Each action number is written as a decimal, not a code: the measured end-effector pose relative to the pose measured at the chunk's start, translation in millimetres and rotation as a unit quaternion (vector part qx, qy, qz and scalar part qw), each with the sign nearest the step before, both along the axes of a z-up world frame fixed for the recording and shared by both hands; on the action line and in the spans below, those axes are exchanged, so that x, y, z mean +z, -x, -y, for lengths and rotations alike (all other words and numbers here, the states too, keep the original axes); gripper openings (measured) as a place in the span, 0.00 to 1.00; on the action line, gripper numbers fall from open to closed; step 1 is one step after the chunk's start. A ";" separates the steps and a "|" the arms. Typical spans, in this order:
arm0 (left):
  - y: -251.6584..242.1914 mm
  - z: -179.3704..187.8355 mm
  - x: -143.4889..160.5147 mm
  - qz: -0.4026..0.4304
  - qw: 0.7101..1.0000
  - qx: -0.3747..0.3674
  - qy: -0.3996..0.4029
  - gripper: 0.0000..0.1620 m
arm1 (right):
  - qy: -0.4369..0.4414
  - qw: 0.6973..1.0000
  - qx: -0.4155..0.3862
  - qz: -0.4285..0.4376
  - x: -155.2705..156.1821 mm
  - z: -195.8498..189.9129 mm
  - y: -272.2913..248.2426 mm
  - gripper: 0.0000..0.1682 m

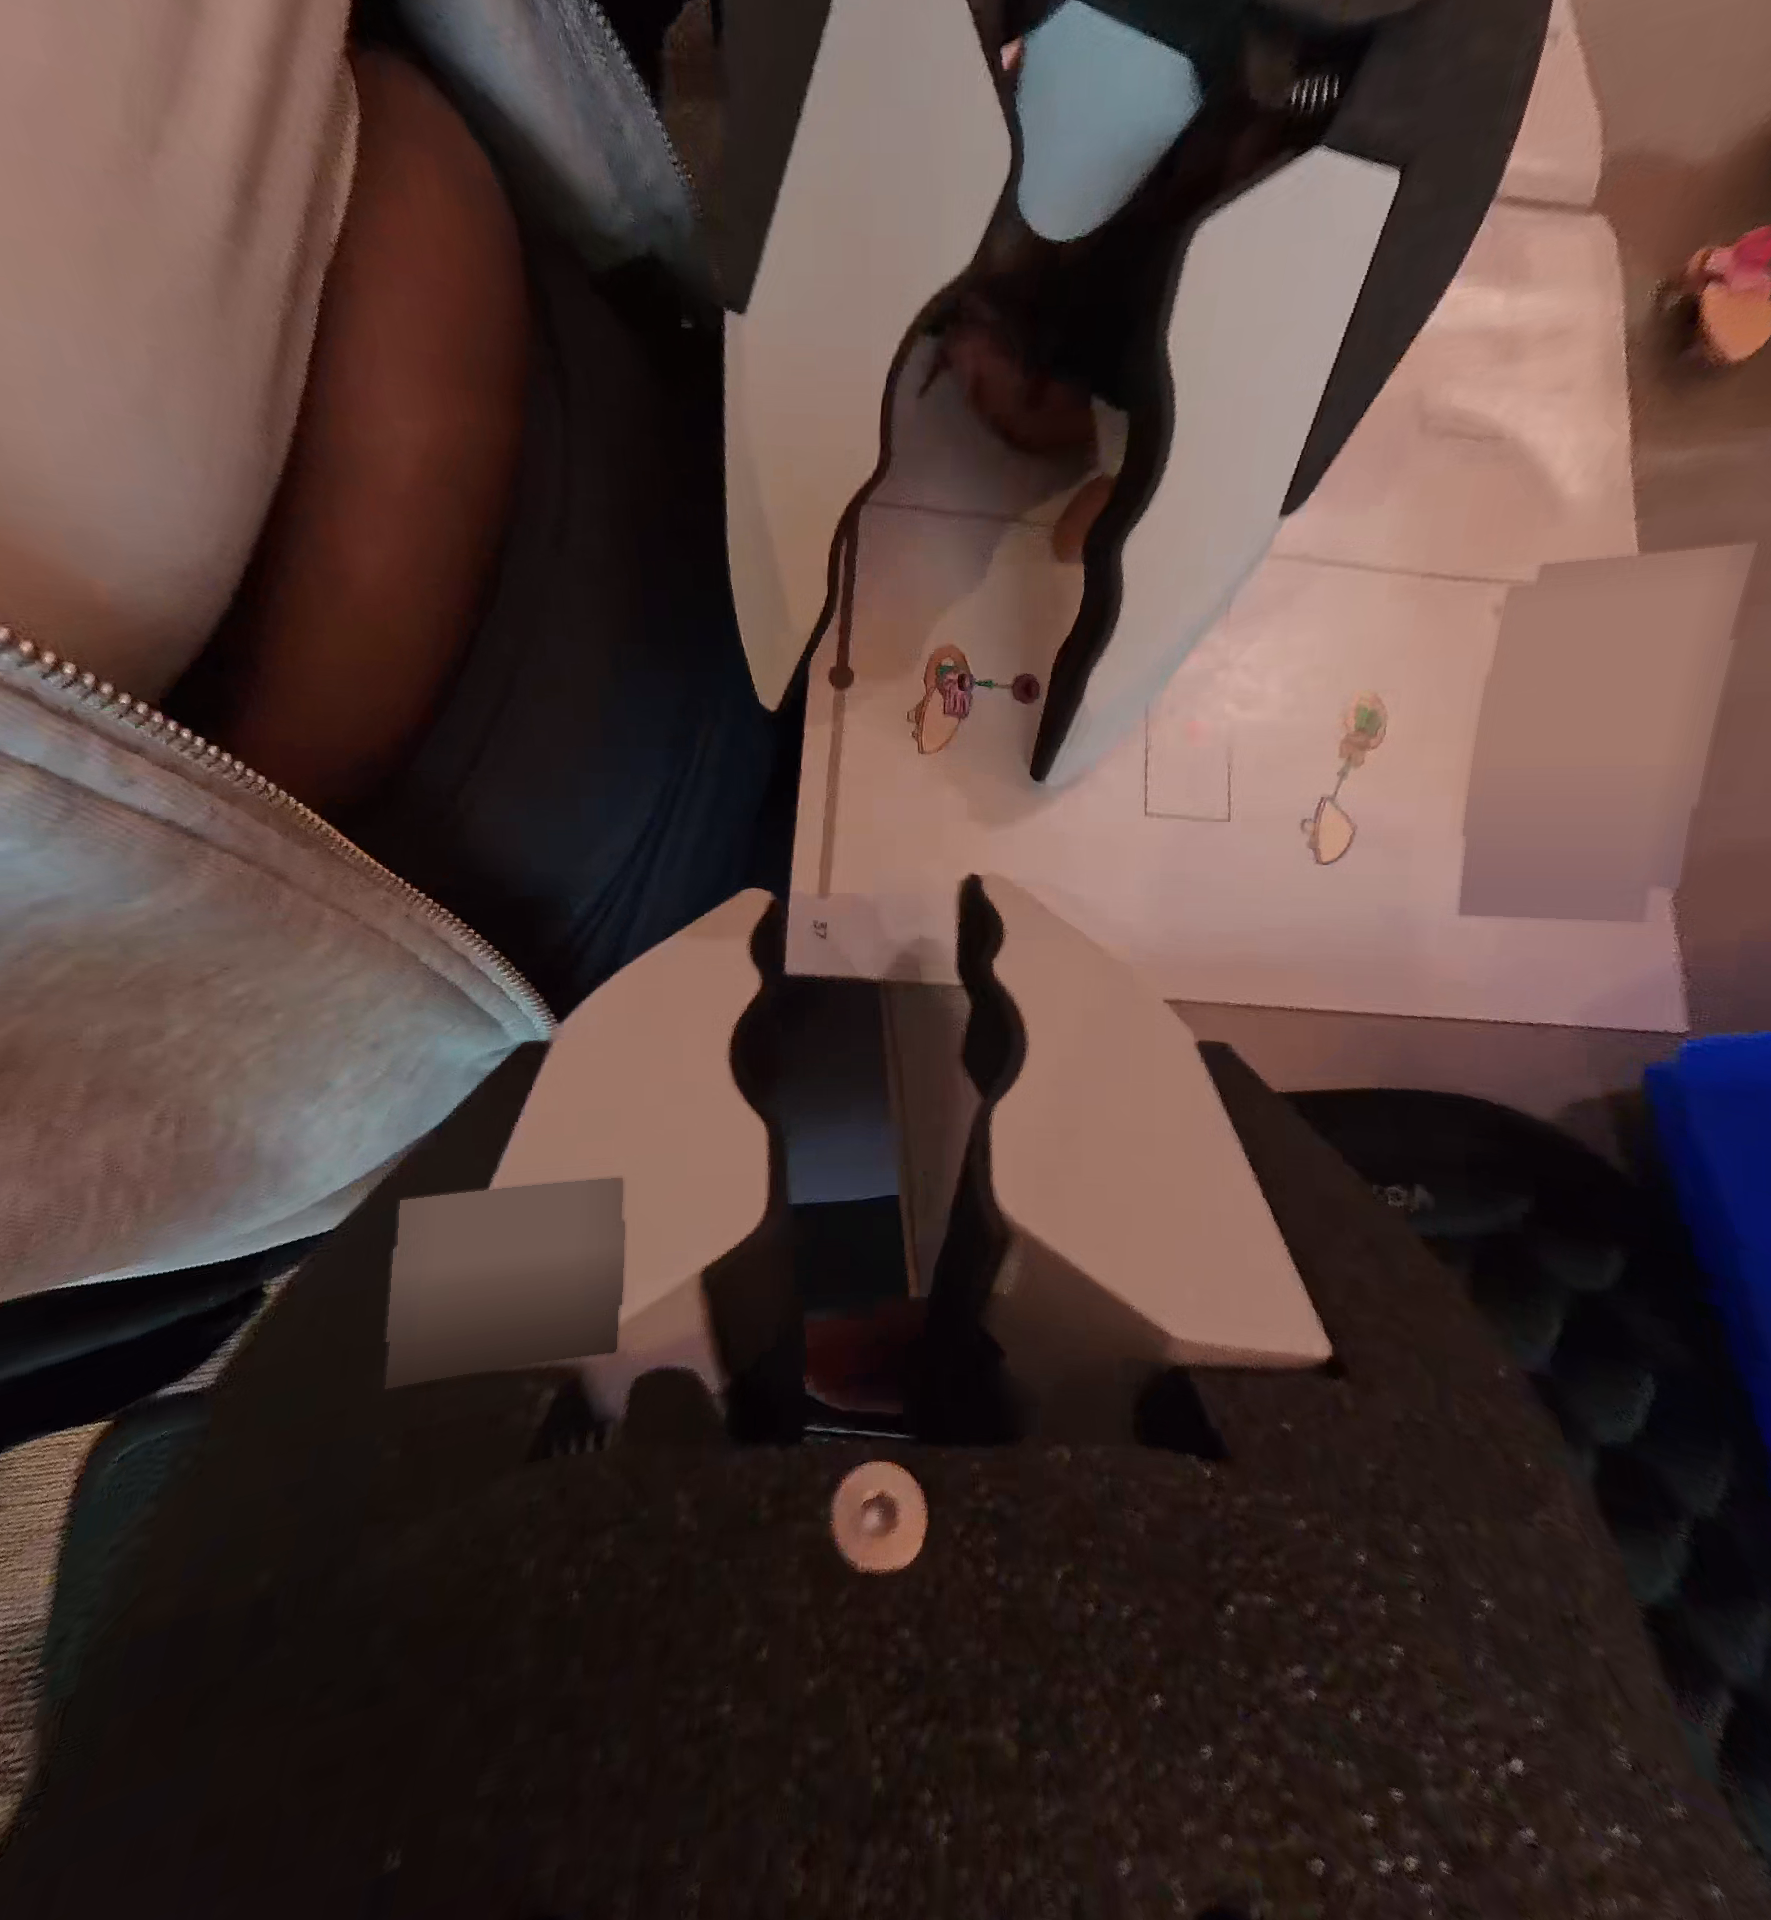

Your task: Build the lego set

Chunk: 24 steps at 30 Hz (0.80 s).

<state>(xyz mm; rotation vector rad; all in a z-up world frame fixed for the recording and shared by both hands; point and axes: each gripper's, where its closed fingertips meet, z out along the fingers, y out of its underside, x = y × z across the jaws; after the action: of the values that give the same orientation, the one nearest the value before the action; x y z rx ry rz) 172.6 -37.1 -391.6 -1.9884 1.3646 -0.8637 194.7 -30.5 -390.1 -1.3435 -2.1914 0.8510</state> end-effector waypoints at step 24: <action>18.6 -18.8 30.0 0.034 0.986 0.108 -0.122 0.33 | 0.026 0.997 -0.064 -0.035 28.3 -31.9 40.7 0.00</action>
<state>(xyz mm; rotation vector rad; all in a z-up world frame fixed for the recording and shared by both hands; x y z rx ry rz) 154.0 -18.2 -361.7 -1.8575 1.1322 -0.6282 154.0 1.4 -361.8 -1.4412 -2.0193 0.8982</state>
